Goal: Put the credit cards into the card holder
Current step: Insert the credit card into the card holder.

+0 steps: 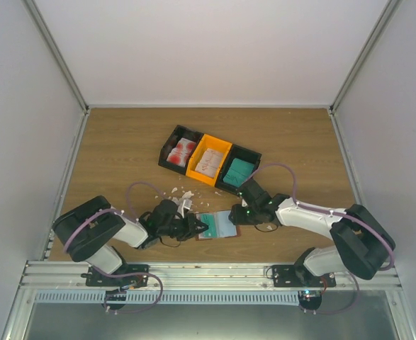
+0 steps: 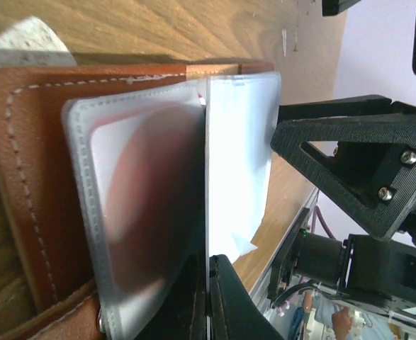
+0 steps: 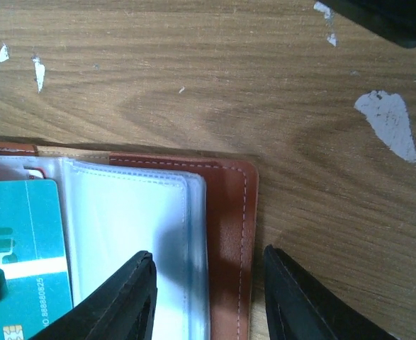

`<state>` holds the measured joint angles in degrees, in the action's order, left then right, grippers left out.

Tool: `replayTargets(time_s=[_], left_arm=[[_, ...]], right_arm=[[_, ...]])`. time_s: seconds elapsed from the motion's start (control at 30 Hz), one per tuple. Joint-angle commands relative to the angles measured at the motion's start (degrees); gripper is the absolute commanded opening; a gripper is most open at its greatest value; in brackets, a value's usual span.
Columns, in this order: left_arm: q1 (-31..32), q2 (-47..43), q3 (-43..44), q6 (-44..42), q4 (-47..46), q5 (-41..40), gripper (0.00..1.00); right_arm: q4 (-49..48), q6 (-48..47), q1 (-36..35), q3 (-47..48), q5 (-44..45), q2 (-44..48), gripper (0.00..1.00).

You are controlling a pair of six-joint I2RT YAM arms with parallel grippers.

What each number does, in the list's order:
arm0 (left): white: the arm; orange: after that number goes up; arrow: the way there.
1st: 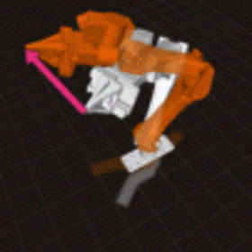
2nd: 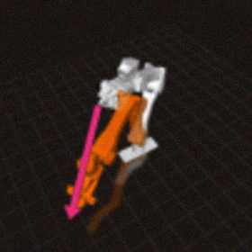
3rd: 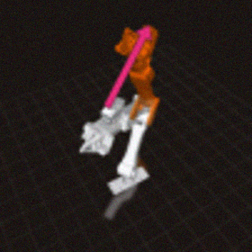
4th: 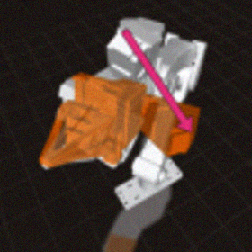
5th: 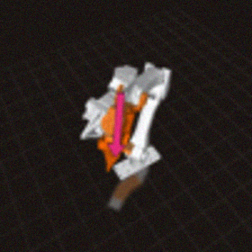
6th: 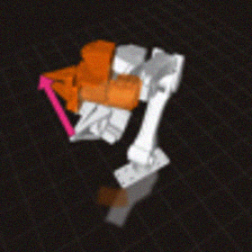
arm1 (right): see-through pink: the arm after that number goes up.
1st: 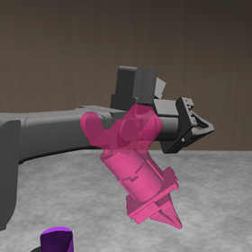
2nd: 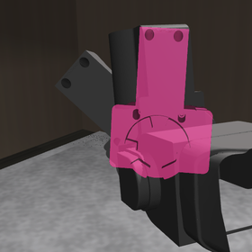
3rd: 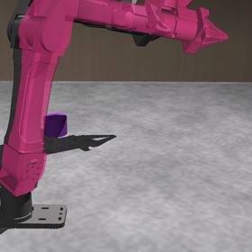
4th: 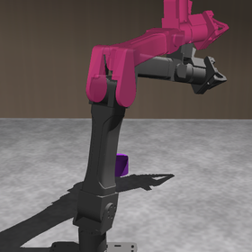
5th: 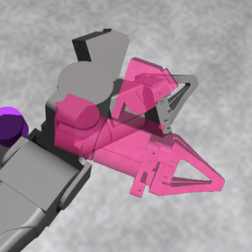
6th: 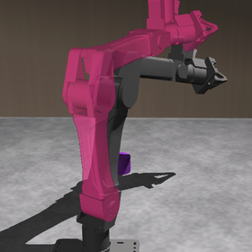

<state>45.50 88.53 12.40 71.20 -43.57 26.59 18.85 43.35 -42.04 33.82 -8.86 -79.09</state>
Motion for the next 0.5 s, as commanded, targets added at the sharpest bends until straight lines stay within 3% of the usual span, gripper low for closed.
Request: replayTargets(time_s=[0.0, 0.27, 0.47], left_arm=[[1.3, 2.2, -0.9, 0.5, -7.8, -0.1, 0.0], [1.4, -1.4, -1.2, -0.5, -6.8, -2.1, 0.0], [1.4, -3.7, -1.2, -1.3, -3.8, -4.4, 0.0]], right_arm=[[6.7, 1.4, -1.5, -2.1, 0.0, -2.1, 0.43], [7.7, 0.5, -1.7, -2.1, 0.2, -2.7, 0.3], [8.2, 0.3, -2.0, -1.9, 0.7, -3.2, 0.27]])
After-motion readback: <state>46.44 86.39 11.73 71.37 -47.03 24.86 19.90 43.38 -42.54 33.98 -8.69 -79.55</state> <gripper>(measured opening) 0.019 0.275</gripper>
